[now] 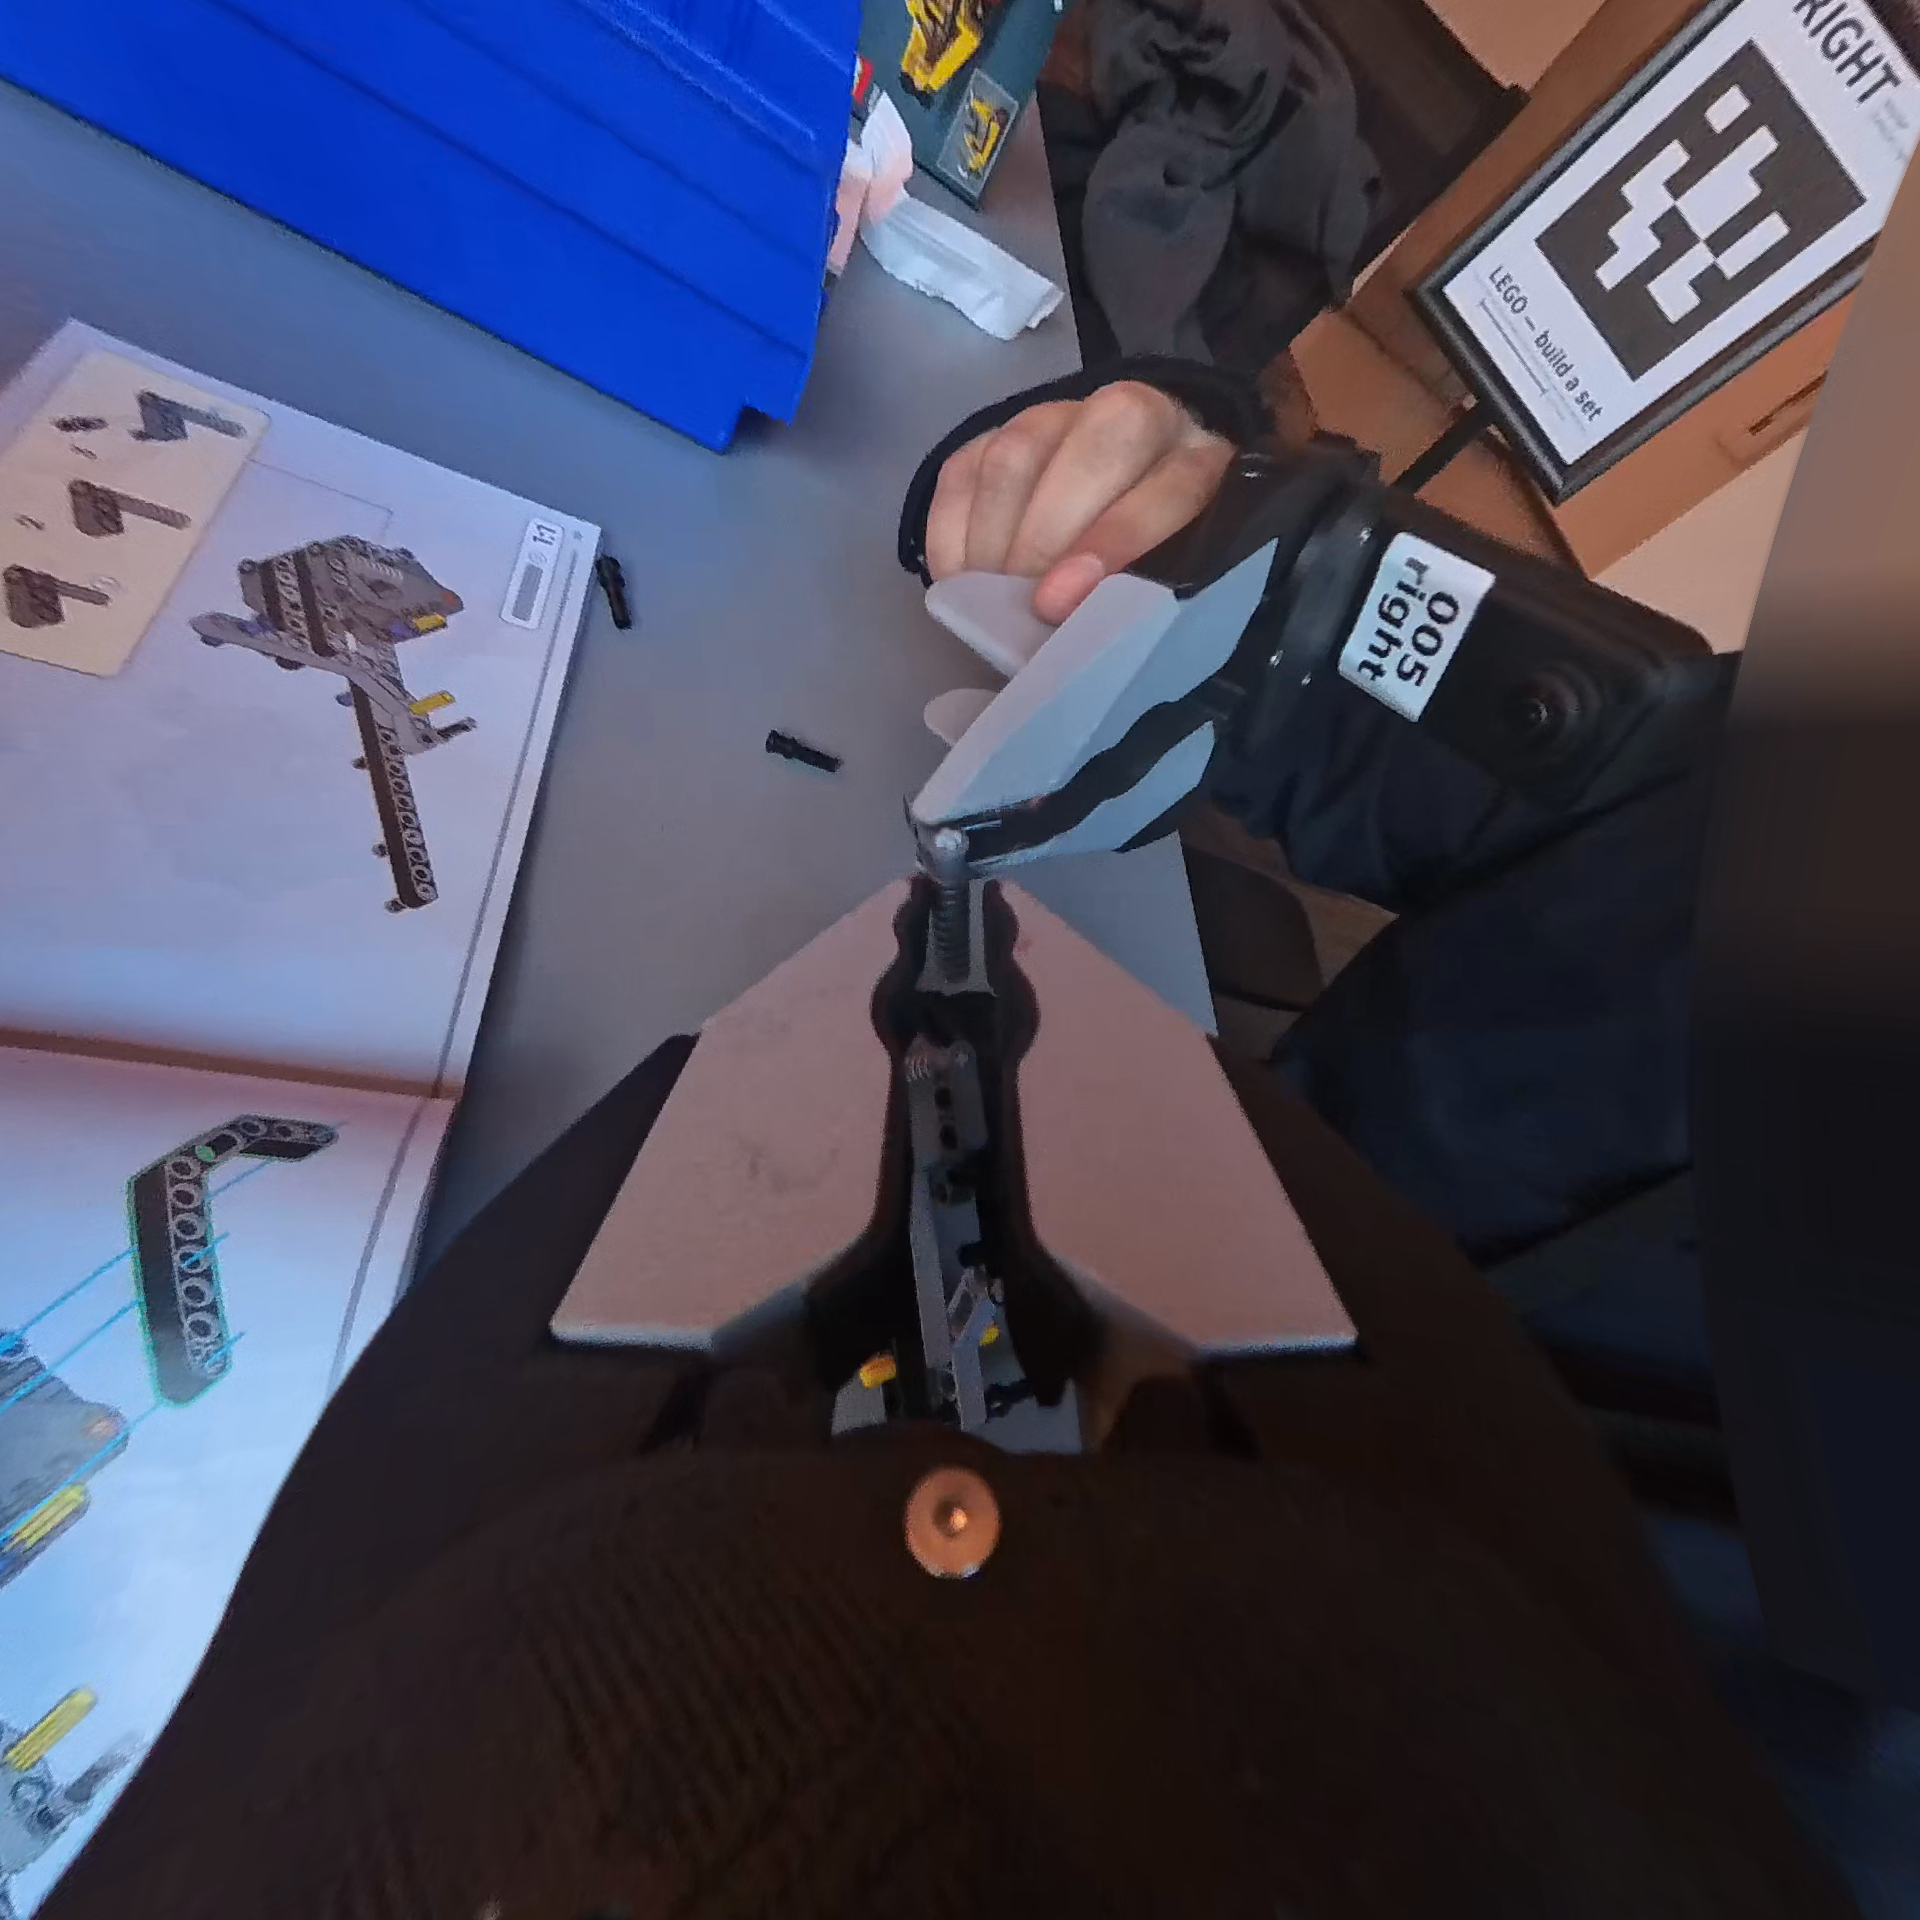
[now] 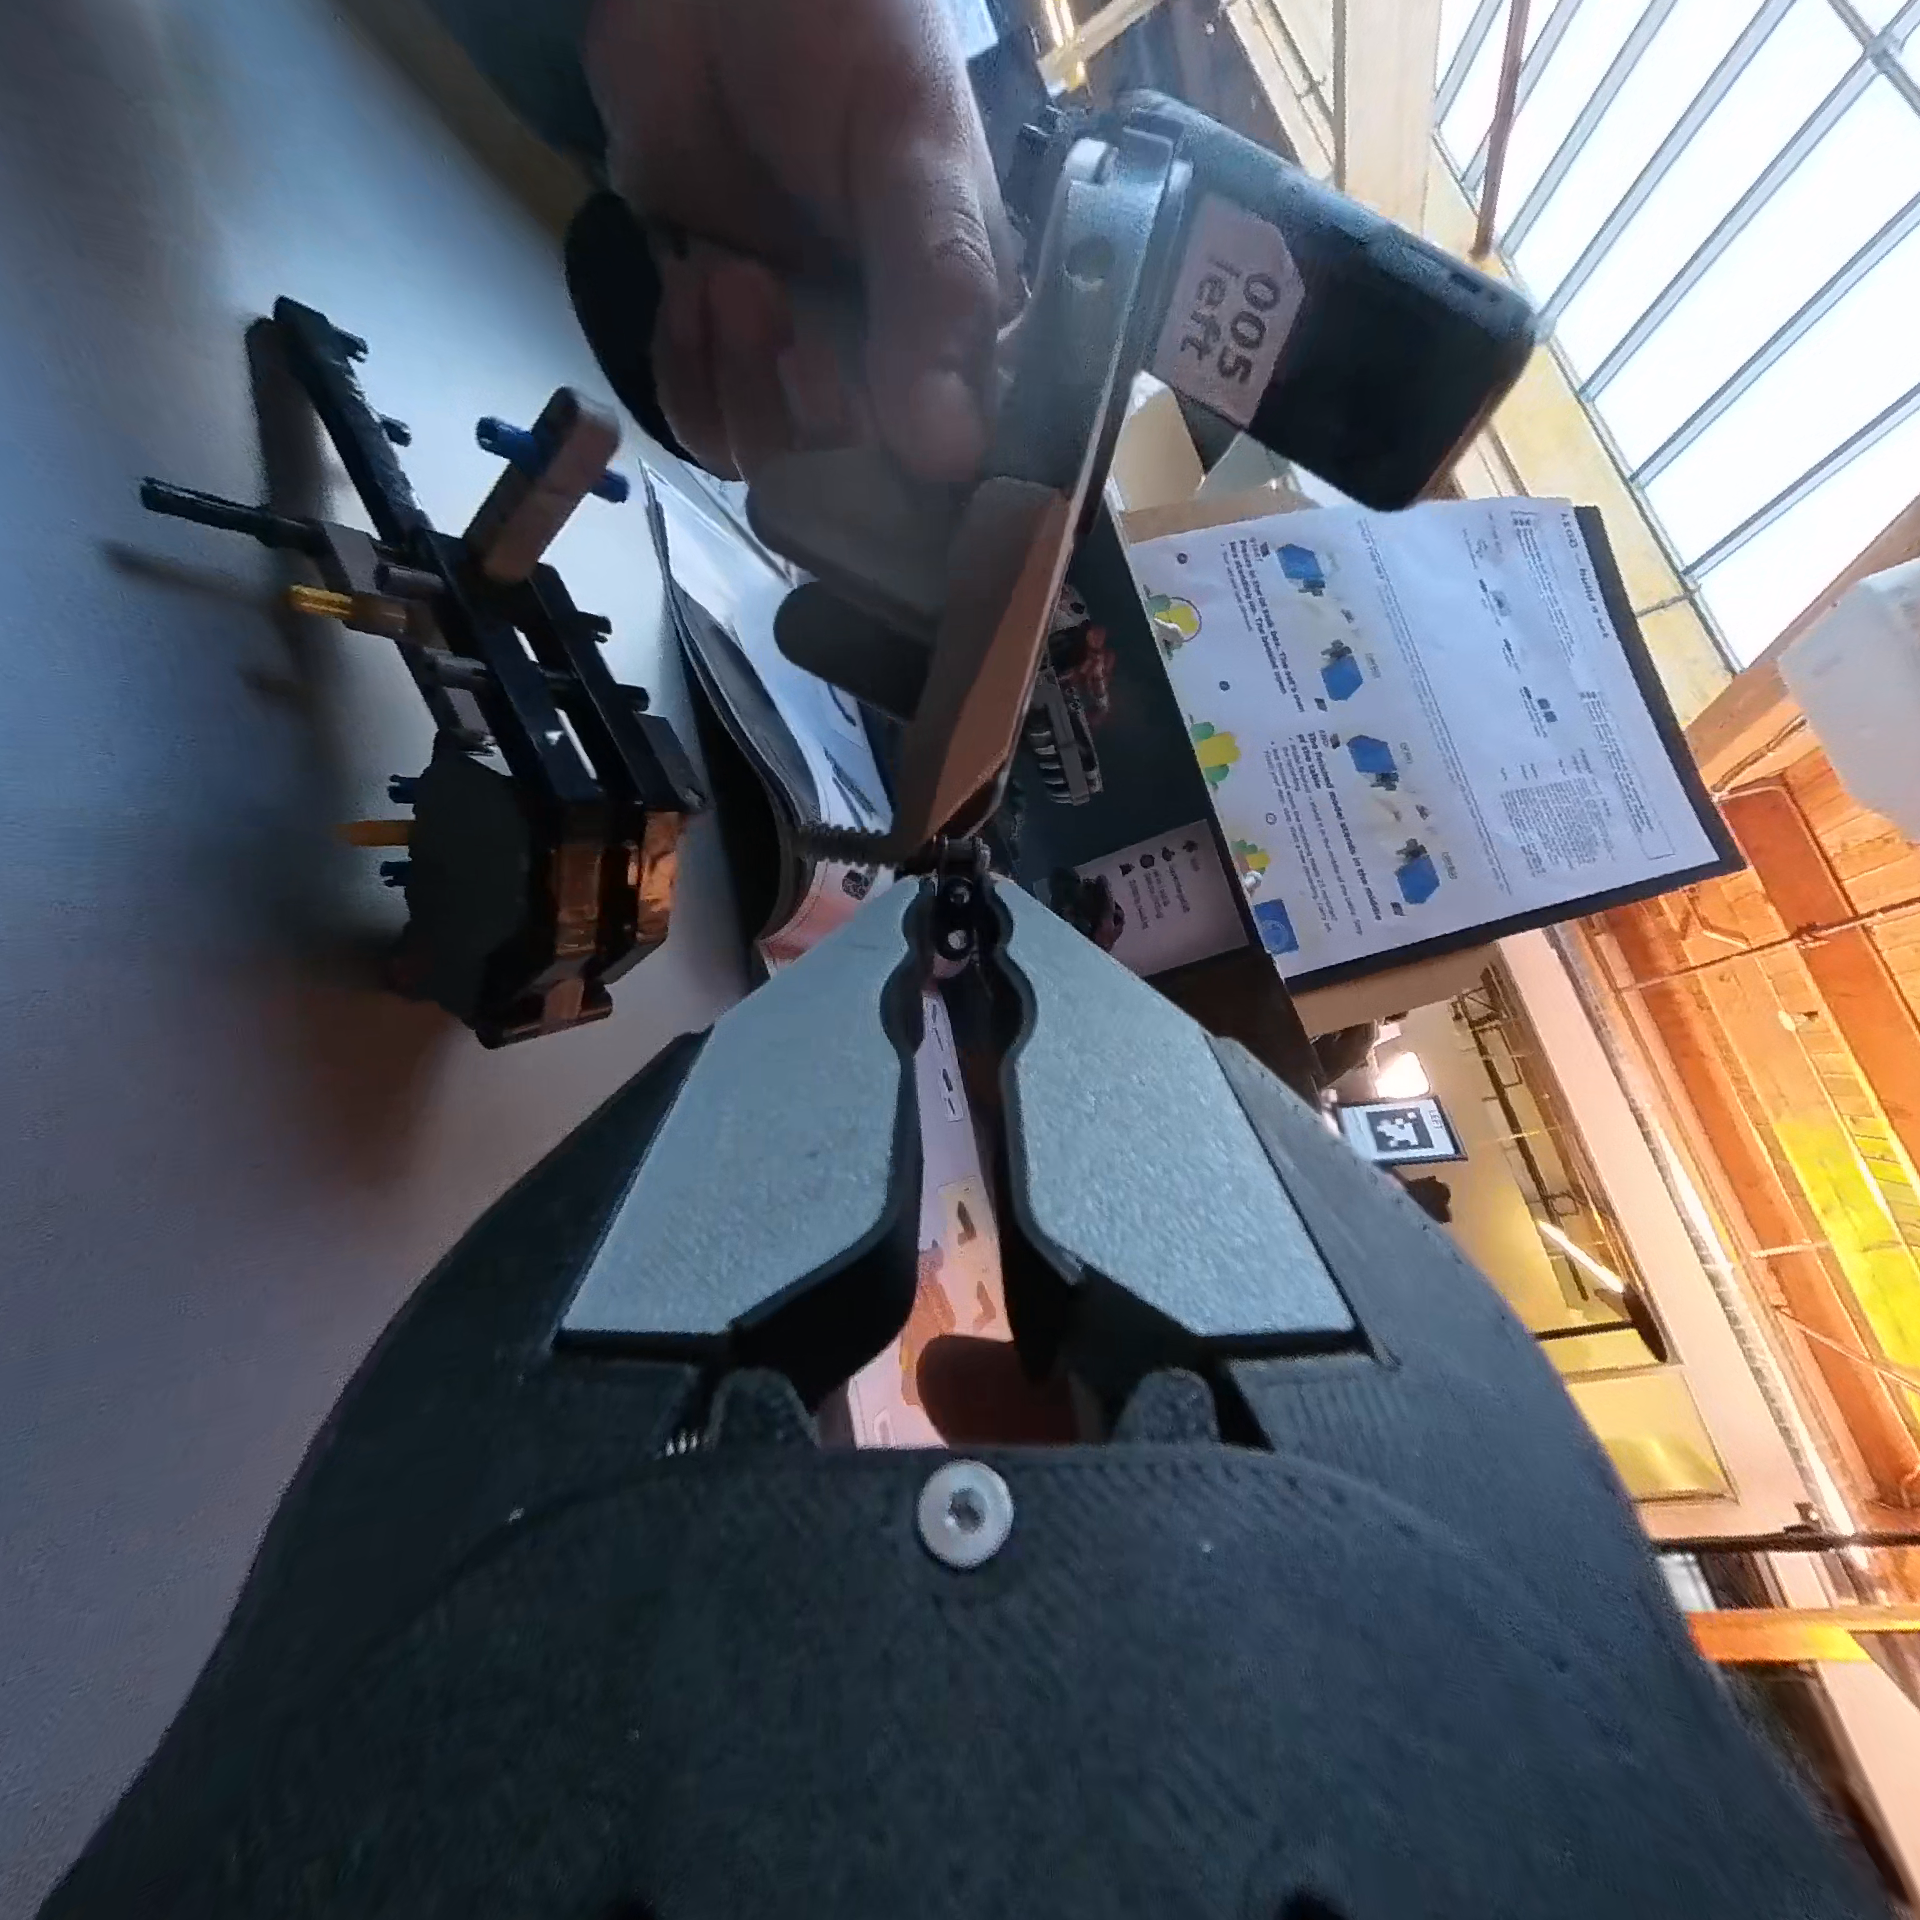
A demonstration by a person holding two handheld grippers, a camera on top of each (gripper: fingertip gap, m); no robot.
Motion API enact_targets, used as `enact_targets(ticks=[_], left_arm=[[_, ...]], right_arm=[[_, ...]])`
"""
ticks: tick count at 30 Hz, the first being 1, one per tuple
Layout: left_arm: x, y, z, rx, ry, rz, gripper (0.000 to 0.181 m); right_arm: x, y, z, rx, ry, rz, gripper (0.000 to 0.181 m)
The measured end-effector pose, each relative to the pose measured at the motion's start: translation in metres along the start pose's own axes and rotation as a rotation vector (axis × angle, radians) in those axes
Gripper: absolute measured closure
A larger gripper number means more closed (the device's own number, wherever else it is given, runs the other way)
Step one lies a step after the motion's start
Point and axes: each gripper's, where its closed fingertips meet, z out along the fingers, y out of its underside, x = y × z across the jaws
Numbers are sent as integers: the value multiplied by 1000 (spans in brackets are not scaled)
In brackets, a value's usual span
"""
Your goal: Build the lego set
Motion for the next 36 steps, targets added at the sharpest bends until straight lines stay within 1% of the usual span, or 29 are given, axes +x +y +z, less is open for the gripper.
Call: enact_targets(ticks=[1,3,10,22,23,25,26,28,31,36], left_arm=[[0,-3,-1,16,-4,5,174],[-2,-7,-3,46,-14,10,177],[-1,-12,-3,93,5,-4,176],[0,-13,-4,102,-10,36,176],[1,-13,-4,96,-4,37,176],[5,-9,-2,63,22,22,176],[7,-7,-1,54,32,16,176],[7,-3,2,34,37,10,175],[9,-6,0,48,63,-16,175],[5,-9,-2,72,49,-22,176]], right_arm=[[1,1,0,-4,1,15,177],[4,1,0,-6,6,45,177],[7,1,-1,1,9,97,177],[4,-1,-1,23,-23,159,176],[3,-3,-1,32,-22,150,174],[3,-5,-1,40,-3,99,163],[-2,-6,0,37,-14,68,168],[-7,-5,1,23,-24,31,169],[-3,-6,-1,35,-7,41,170],[0,-3,0,18,11,58,173]])
